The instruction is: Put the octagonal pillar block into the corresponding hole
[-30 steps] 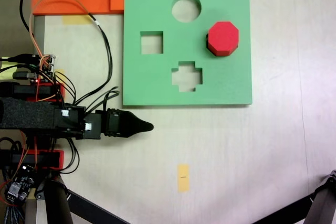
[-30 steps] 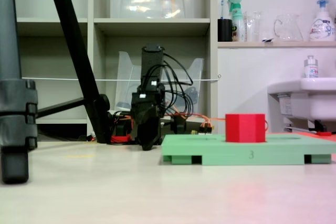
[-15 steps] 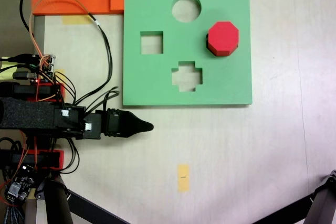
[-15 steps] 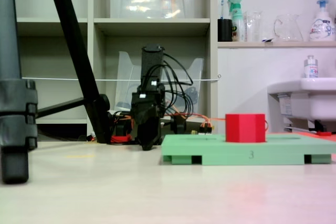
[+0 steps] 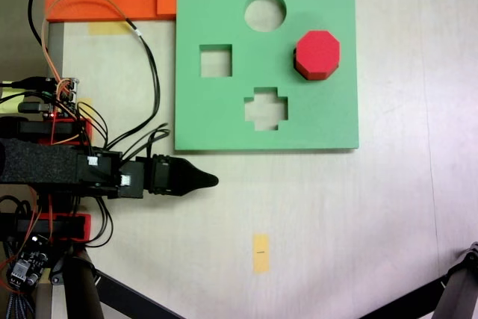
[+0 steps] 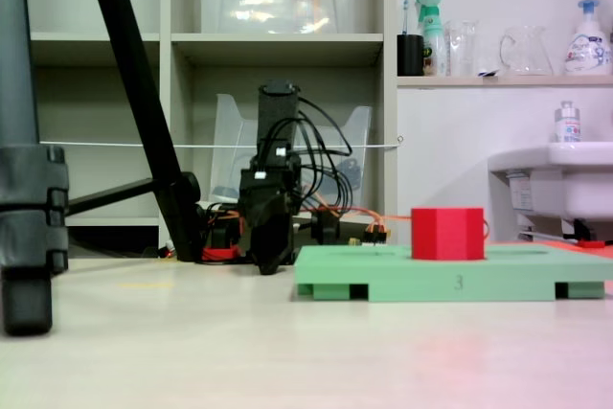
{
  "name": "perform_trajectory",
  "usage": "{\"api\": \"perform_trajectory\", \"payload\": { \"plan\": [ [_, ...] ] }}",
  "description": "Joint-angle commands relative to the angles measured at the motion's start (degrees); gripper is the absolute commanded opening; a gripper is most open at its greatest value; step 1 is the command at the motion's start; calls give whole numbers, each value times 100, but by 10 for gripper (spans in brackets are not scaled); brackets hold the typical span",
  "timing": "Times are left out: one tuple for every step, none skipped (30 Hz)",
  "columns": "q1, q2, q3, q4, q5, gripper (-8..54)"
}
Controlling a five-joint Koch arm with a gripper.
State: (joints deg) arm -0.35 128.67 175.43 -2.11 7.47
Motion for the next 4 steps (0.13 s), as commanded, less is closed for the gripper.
{"api": "perform_trajectory", "payload": {
  "plan": [
    [-26,431,431,211,70,345],
    [-26,431,431,211,70,345],
    [-26,431,431,211,70,345],
    [-26,431,431,211,70,345]
  ]
}}
